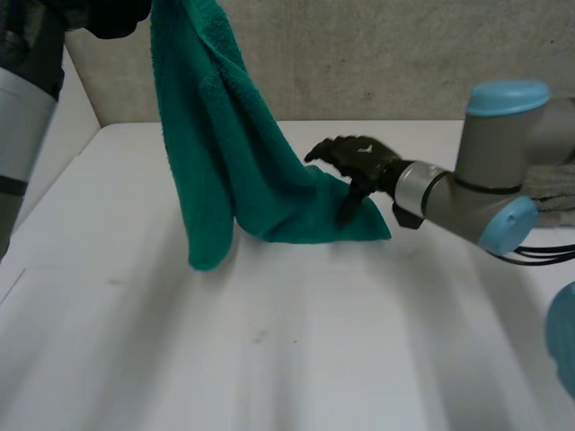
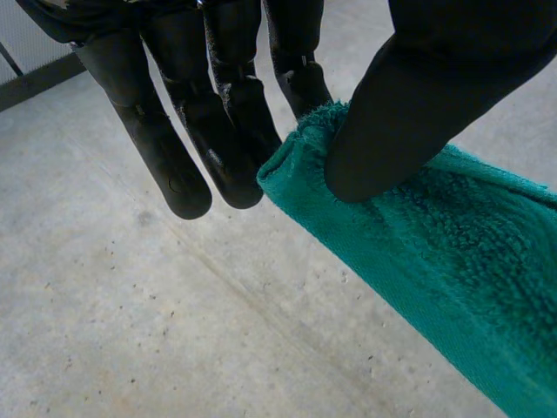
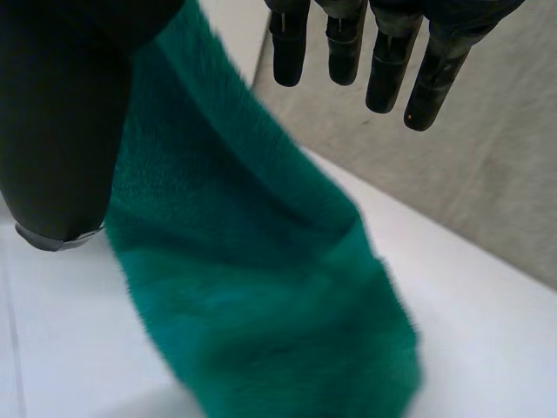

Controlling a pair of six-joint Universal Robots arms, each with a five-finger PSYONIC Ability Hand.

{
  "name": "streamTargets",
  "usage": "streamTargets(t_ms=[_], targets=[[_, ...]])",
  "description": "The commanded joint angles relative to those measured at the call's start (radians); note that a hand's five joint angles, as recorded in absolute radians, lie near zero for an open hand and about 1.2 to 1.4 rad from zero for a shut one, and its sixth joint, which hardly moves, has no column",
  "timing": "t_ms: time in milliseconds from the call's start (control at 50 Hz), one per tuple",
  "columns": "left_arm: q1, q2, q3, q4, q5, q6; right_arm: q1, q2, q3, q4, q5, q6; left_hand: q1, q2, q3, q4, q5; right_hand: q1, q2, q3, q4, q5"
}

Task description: Fold the laundry.

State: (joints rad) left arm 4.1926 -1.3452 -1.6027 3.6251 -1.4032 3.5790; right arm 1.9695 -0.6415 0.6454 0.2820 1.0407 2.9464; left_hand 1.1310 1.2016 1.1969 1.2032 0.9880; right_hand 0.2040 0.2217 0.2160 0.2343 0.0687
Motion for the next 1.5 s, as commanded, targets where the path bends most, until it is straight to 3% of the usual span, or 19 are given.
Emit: streamTargets(t_ms=[20,80,140,160,180,240,360,440,520,680,780,920,940,1000,1040,1080,1280,1380,1500], targets=[[-0.043,0.044,0.003,-0.042,-0.002,-0.005,0.087,0.135,-0.11,-0.007,0.076,0.039,0.265,0.195,0.199,0.193,0.234,-0.029,-0.047,-0.041,-0.06,-0.069],[-0.058,0.047,0.001,-0.043,-0.002,-0.005,0.106,0.177,-0.153,-0.024,0.113,0.081,0.265,0.195,0.199,0.193,0.234,-0.006,-0.024,-0.018,-0.036,-0.045],[-0.068,0.046,0.001,-0.043,-0.002,-0.005,0.111,0.197,-0.174,-0.041,0.12,0.105,0.265,0.195,0.199,0.193,0.234,0.575,0.557,0.563,0.544,0.535],[-0.068,0.044,0.001,-0.043,-0.002,-0.005,0.111,0.203,-0.182,-0.05,0.122,0.114,0.265,0.195,0.199,0.193,0.234,1.042,1.024,1.03,1.012,1.003],[-0.065,0.041,0.003,-0.043,-0.002,-0.005,0.111,0.204,-0.184,-0.055,0.122,0.115,0.265,0.195,0.199,0.193,0.234,1.191,1.173,1.179,1.16,1.152],[-0.059,0.031,0.004,-0.04,-0.005,-0.005,0.109,0.194,-0.21,-0.061,0.153,0.115,0.265,0.195,0.199,0.193,0.234,1.192,1.175,1.18,1.162,1.153],[0.004,-0.037,0.026,-0.034,-0.011,-0.002,0.091,0.097,-0.27,-0.063,0.265,0.06,0.265,0.195,0.199,0.193,0.234,1.192,1.175,1.18,1.162,1.153],[0.087,-0.114,0.081,-0.036,-0.023,-0.005,0.065,-0.027,-0.257,-0.06,0.326,-0.082,0.265,0.195,0.199,0.193,0.234,1.192,1.175,1.18,1.162,1.153],[0.124,-0.221,0.148,-0.036,-0.088,-0.008,0.035,-0.15,-0.208,-0.063,0.357,-0.182,0.265,0.195,0.199,0.193,0.234,1.192,1.175,1.18,1.162,1.153],[0.136,-0.379,0.236,-0.036,-0.168,-0.005,0.023,-0.377,0.141,-0.075,0.378,-0.242,0.265,0.195,0.199,0.193,0.234,1.192,1.175,1.18,1.162,1.153],[0.136,-0.439,0.234,-0.042,-0.166,-0.005,0.026,-0.607,0.499,-0.061,0.386,-0.467,0.265,0.195,0.199,0.193,0.234,1.192,1.175,1.18,1.162,1.153],[0.109,-0.496,0.147,-0.043,-0.16,-0.005,0.035,-0.681,0.865,-0.069,0.4,-0.702,0.265,0.195,0.199,0.193,0.234,1.185,1.167,1.173,1.154,1.145],[0.106,-0.502,0.135,-0.043,-0.16,-0.005,0.037,-0.678,0.926,-0.073,0.407,-0.707,0.265,0.195,0.199,0.193,0.234,0.967,0.949,0.955,0.936,0.927],[0.084,-0.537,0.101,-0.045,-0.16,-0.003,0.045,-0.655,0.984,-0.076,0.424,-0.69,0.265,0.195,0.199,0.193,0.234,0.654,0.636,0.642,0.624,0.615],[0.058,-0.555,0.089,-0.046,-0.161,0.0,0.055,-0.603,1.001,-0.09,0.44,-0.67,0.265,0.195,0.199,0.193,0.234,0.2,0.182,0.188,0.169,0.16],[0.049,-0.557,0.084,-0.048,-0.162,0.001,0.058,-0.578,0.996,-0.102,0.449,-0.658,0.265,0.195,0.199,0.193,0.234,-0.018,-0.036,-0.03,-0.048,-0.057],[0.069,-0.497,0.041,-0.057,-0.162,0.001,-0.027,-0.685,0.84,-0.136,0.437,-0.42,0.265,0.195,0.199,0.193,0.234,-0.029,-0.047,-0.041,-0.06,-0.069],[0.087,-0.45,0.003,-0.071,-0.16,-0.003,-0.089,-0.685,0.755,-0.06,0.358,-0.339,0.265,0.195,0.199,0.193,0.234,-0.029,-0.047,-0.041,-0.06,-0.069],[0.087,-0.385,-0.052,-0.074,-0.157,-0.003,-0.115,-0.546,0.619,0.126,0.268,-0.329,0.265,0.195,0.199,0.193,0.234,-0.029,-0.047,-0.041,-0.06,-0.069]])
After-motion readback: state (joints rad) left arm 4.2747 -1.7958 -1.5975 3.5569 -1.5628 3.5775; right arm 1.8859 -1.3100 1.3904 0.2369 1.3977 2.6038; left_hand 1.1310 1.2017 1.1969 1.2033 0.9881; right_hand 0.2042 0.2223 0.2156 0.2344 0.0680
